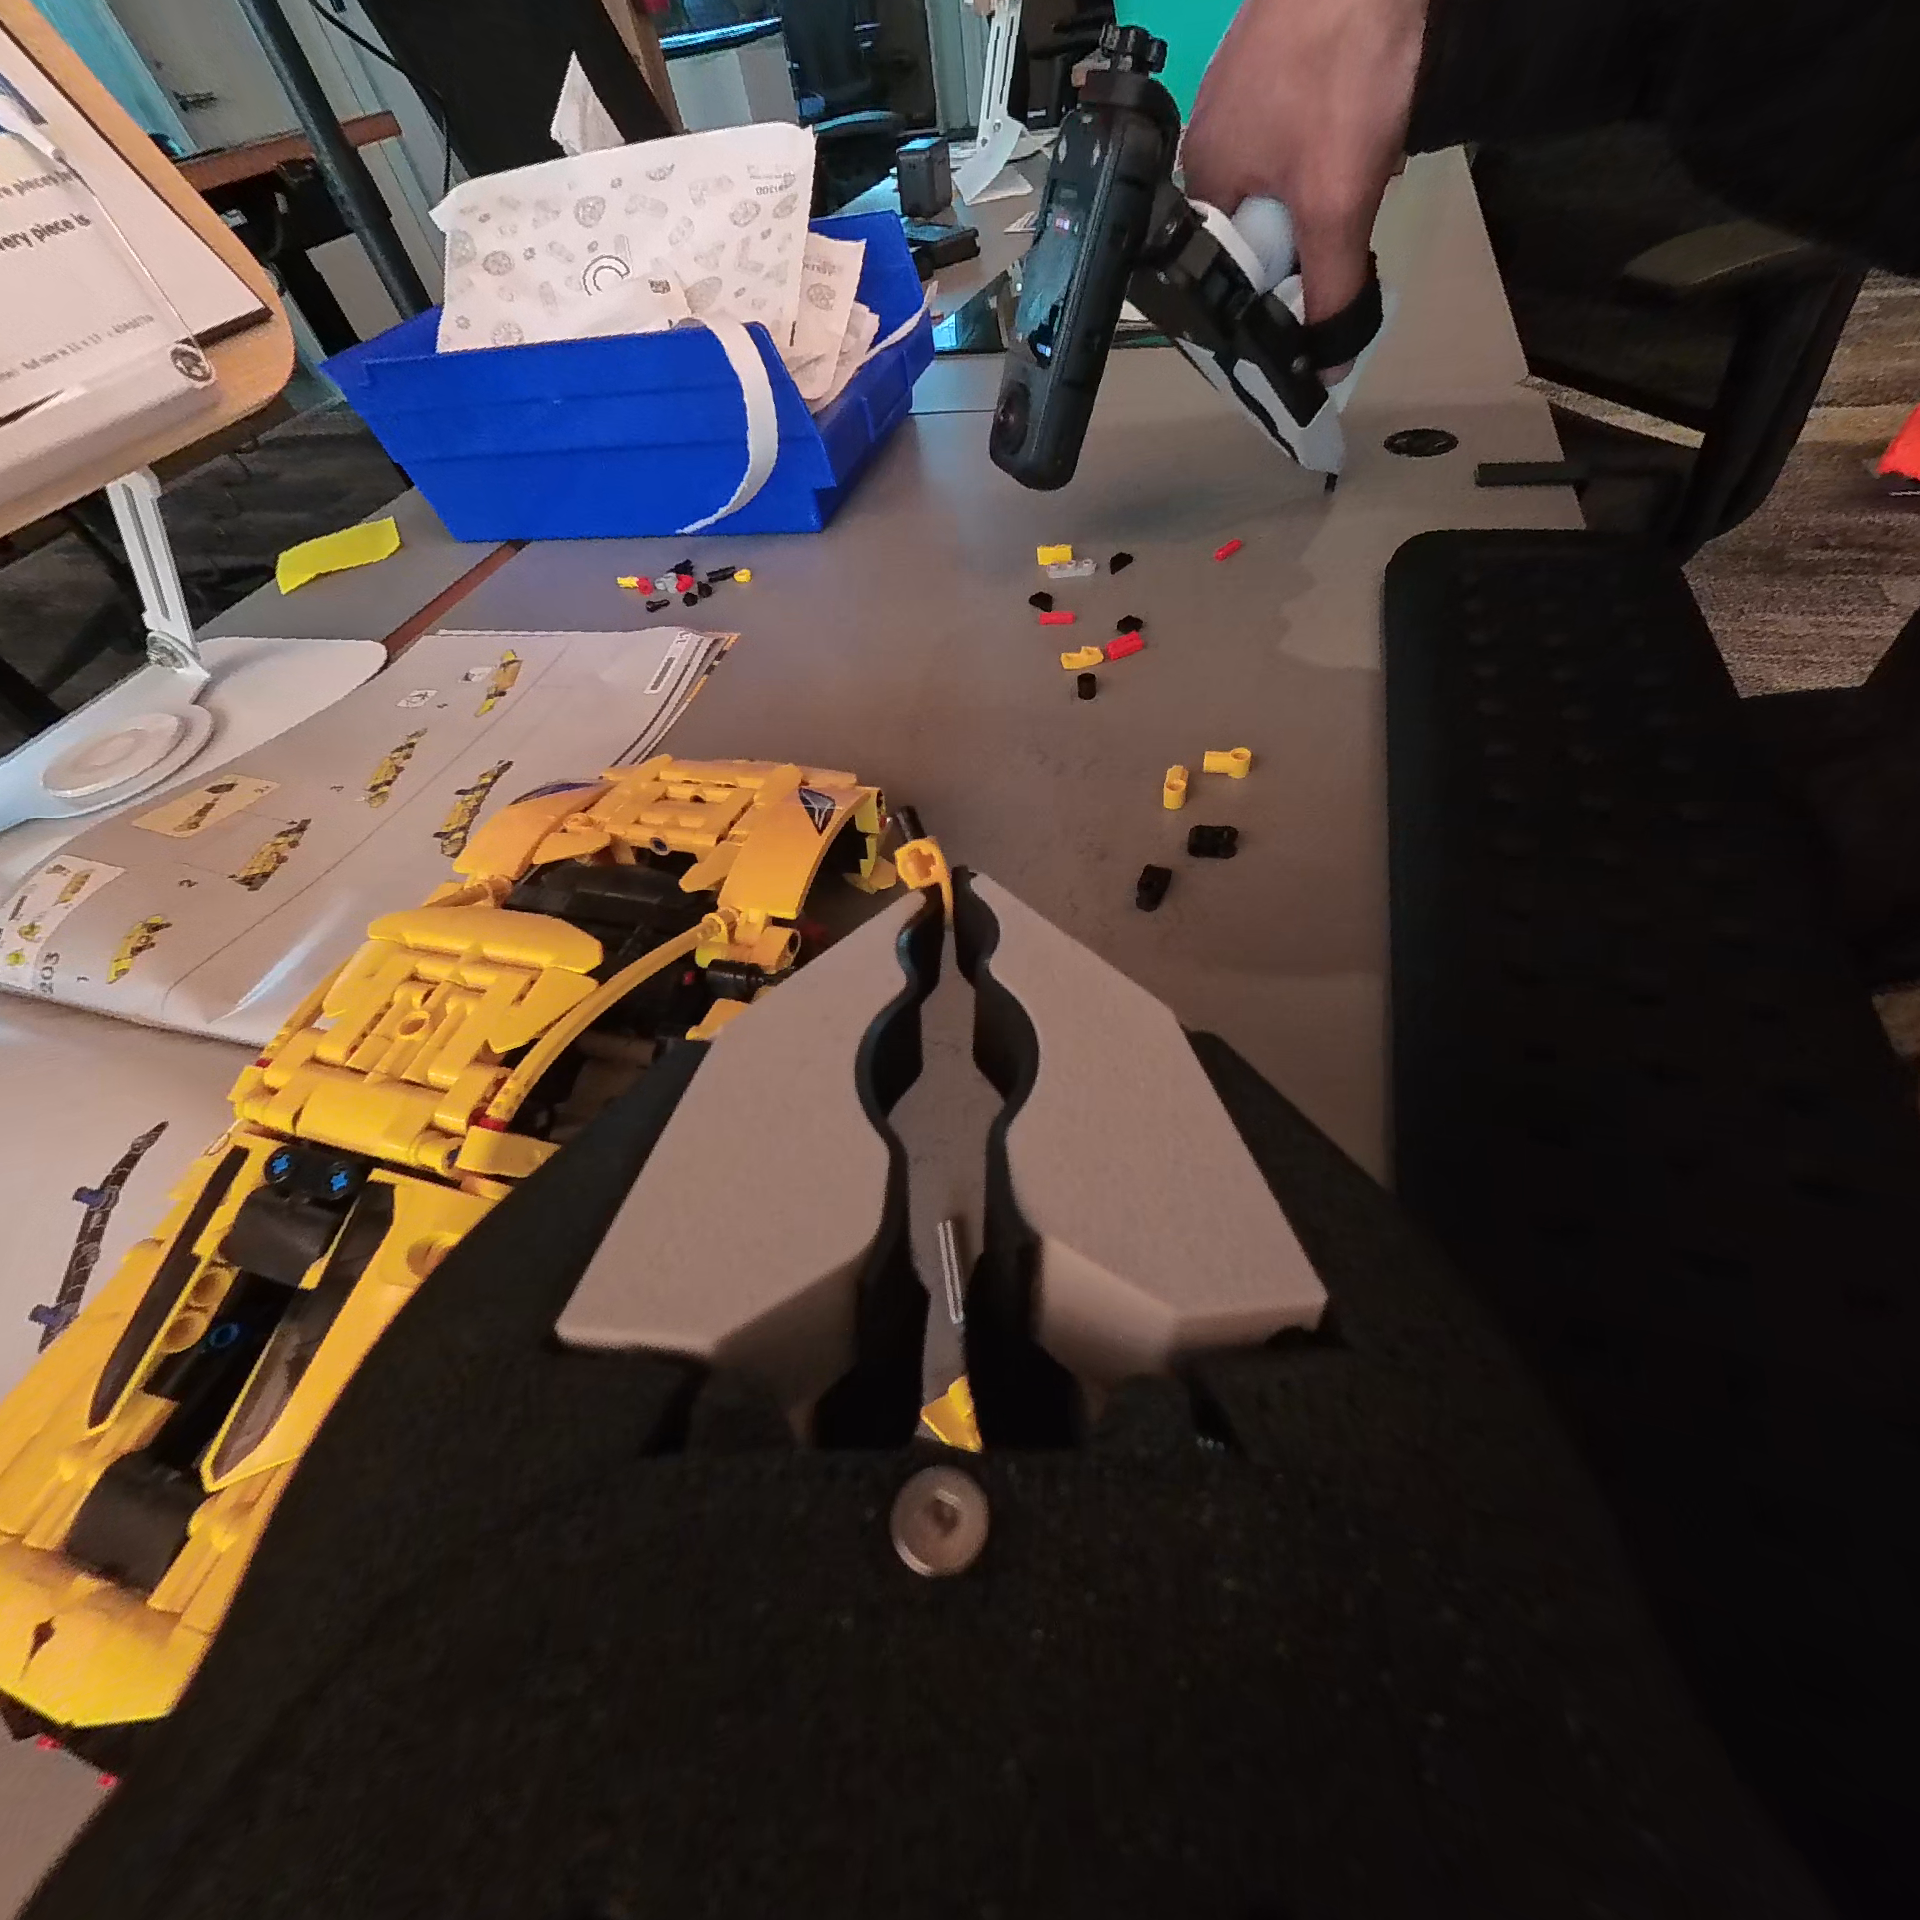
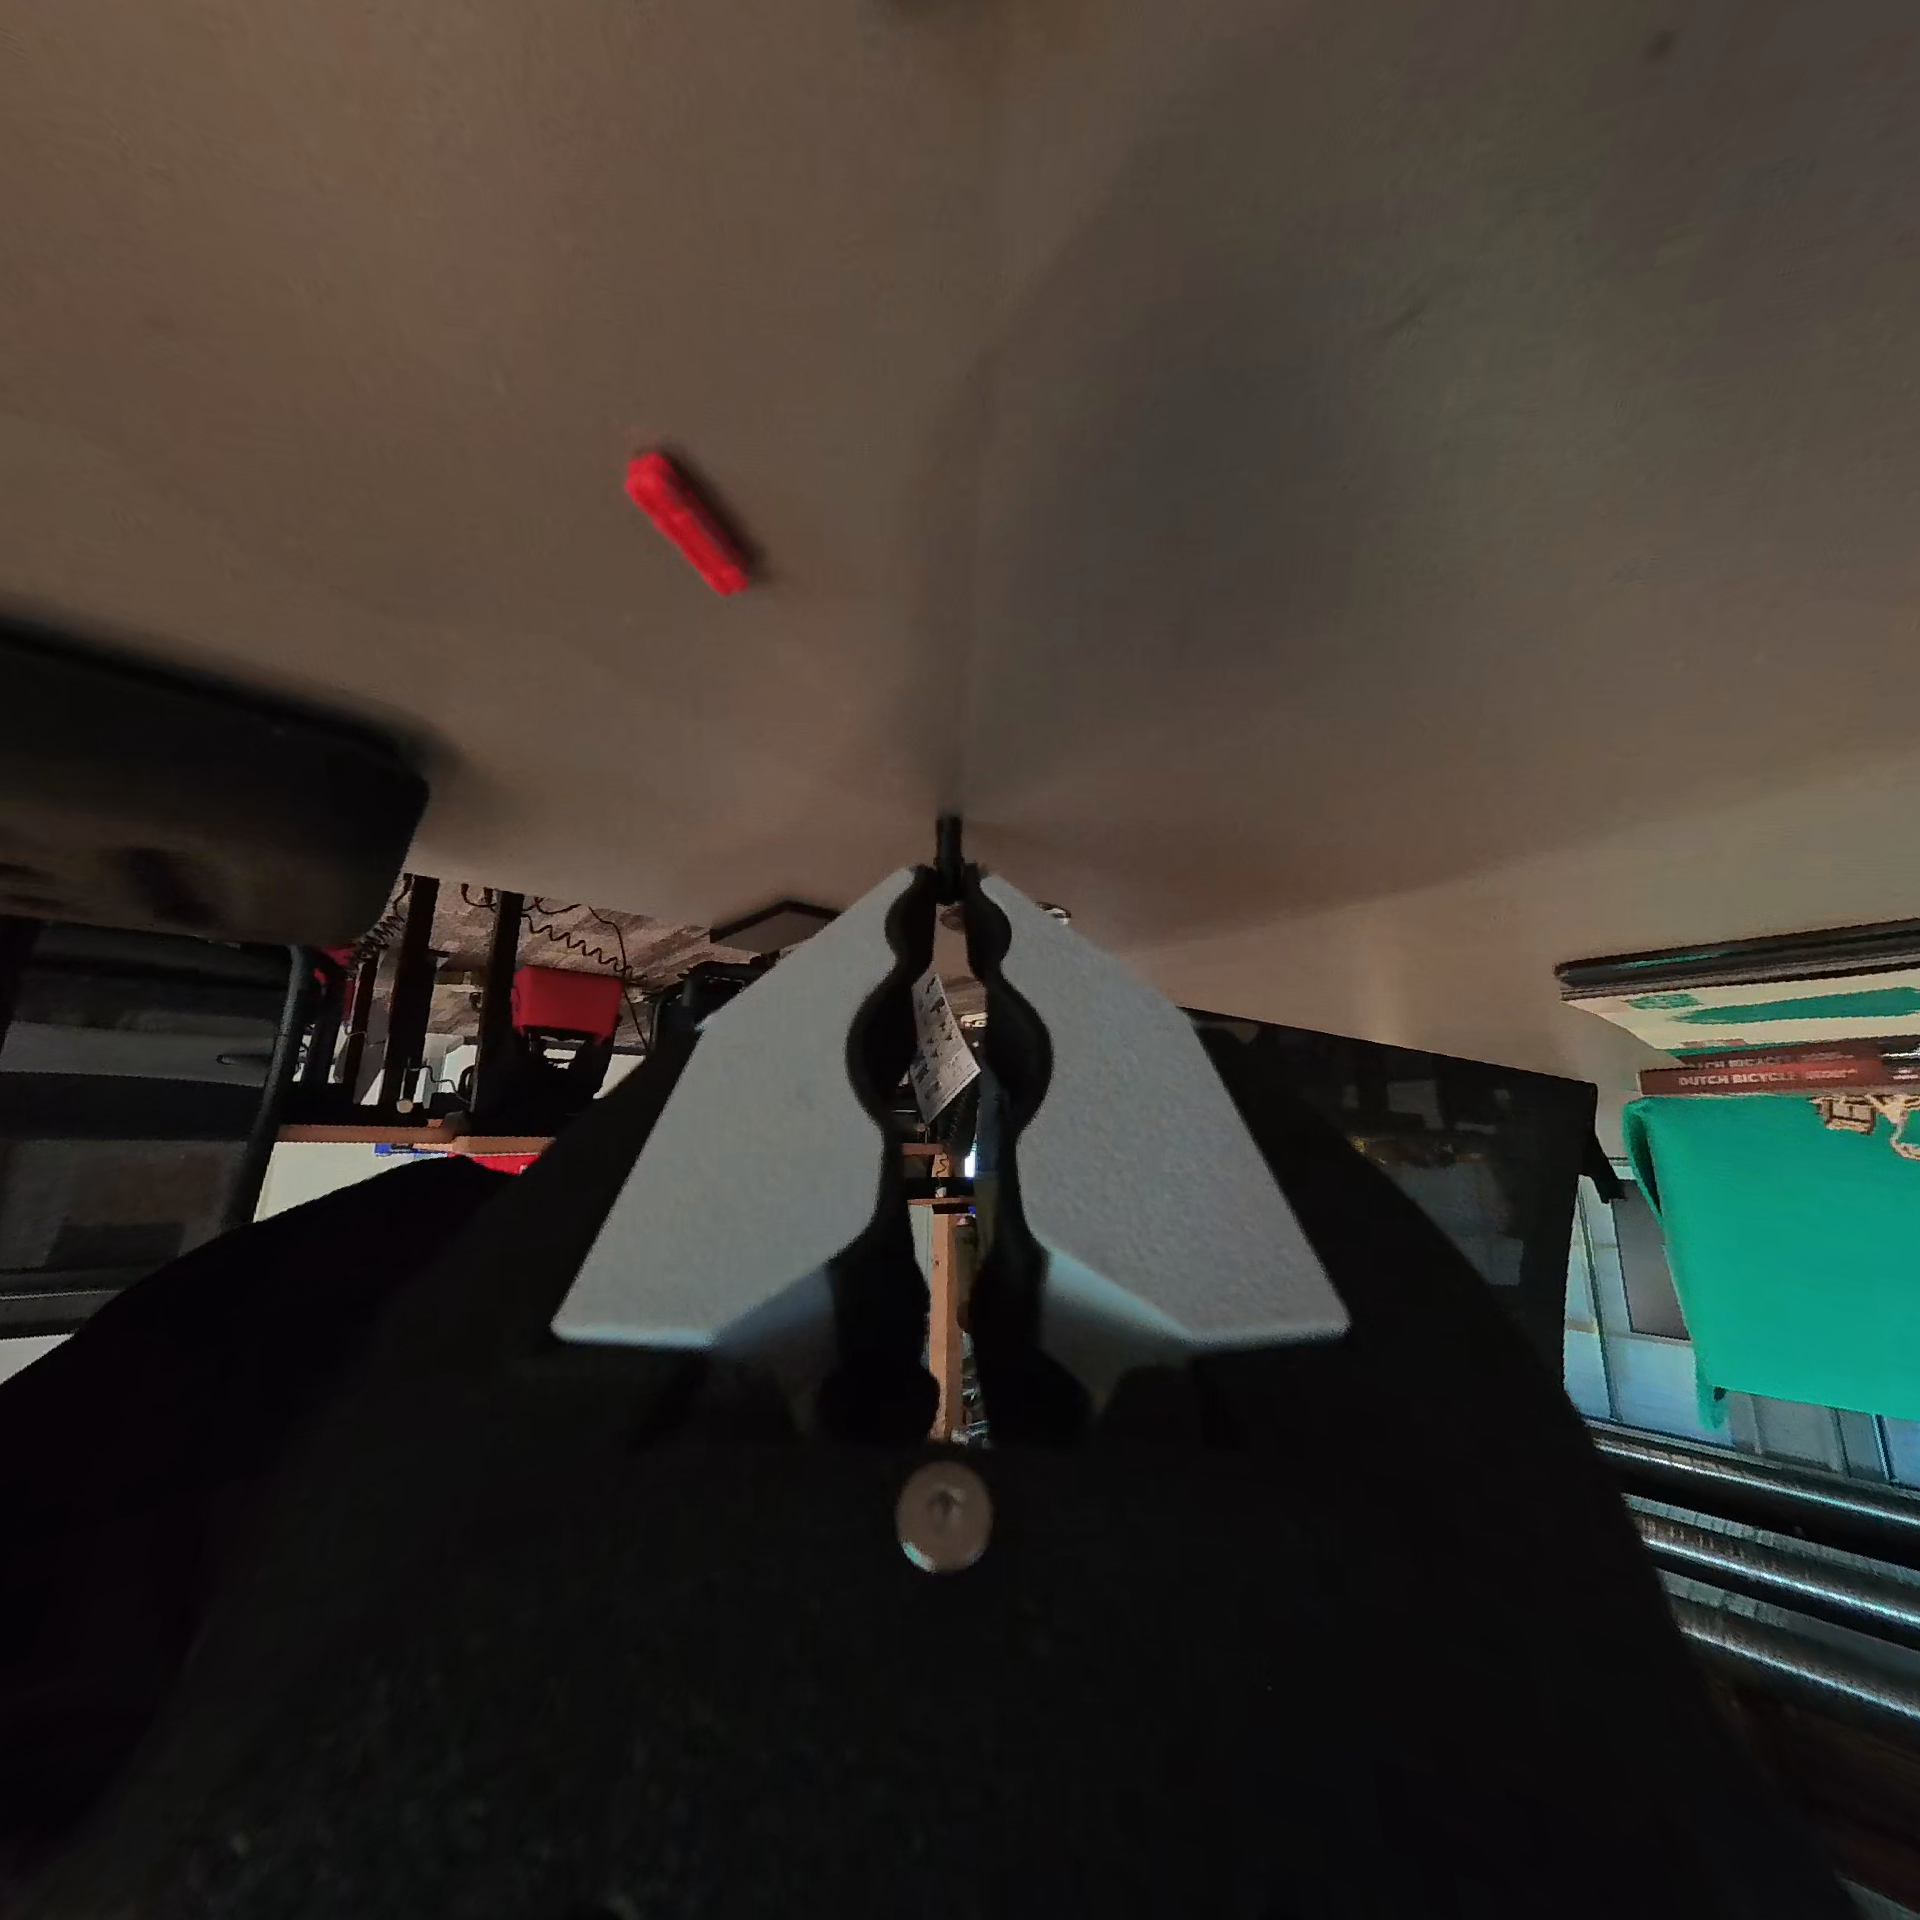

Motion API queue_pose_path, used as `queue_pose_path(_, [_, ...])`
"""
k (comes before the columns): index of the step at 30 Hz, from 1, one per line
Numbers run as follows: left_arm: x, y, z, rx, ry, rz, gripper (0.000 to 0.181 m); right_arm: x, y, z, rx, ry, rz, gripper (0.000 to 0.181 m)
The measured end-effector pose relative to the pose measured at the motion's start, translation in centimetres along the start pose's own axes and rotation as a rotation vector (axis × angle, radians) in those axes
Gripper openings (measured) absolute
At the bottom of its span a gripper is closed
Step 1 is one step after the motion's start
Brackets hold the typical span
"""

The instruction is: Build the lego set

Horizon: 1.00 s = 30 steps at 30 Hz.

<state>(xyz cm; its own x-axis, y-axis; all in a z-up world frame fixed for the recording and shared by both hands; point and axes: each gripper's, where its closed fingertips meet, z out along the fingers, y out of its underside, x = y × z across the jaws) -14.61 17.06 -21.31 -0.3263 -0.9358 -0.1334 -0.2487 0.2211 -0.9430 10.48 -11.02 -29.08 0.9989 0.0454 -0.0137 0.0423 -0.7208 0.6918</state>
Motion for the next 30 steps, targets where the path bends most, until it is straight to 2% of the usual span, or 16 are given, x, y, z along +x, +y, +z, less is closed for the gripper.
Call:
queue_pose_path(12, [0.0,0.0,0.1,-0.002,-0.001,0.002,0.001,0.1,0.0,0.2,-0.006,-0.001,0.003,0.009])
queue_pose_path(17, [0.0,0.1,0.1,-0.003,-0.001,0.002,0.001,0.6,-0.2,-0.3,0.046,0.03,-0.003,0.02])
queue_pose_path(20, [0.0,0.0,0.0,0.0,-0.004,0.001,0.001,1.0,-0.5,-1.3,0.214,0.057,-0.034,0.023])
queue_pose_path(25, [-0.2,0.0,0.0,0.003,-0.015,0.008,0.001,1.5,-0.8,-3.0,0.693,0.061,-0.038,0.02])
queue_pose_path(30, [0.0,0.0,0.1,-0.001,-0.006,0.005,0.001,1.3,-0.3,-2.2,1.019,0.097,-0.032,0.02])
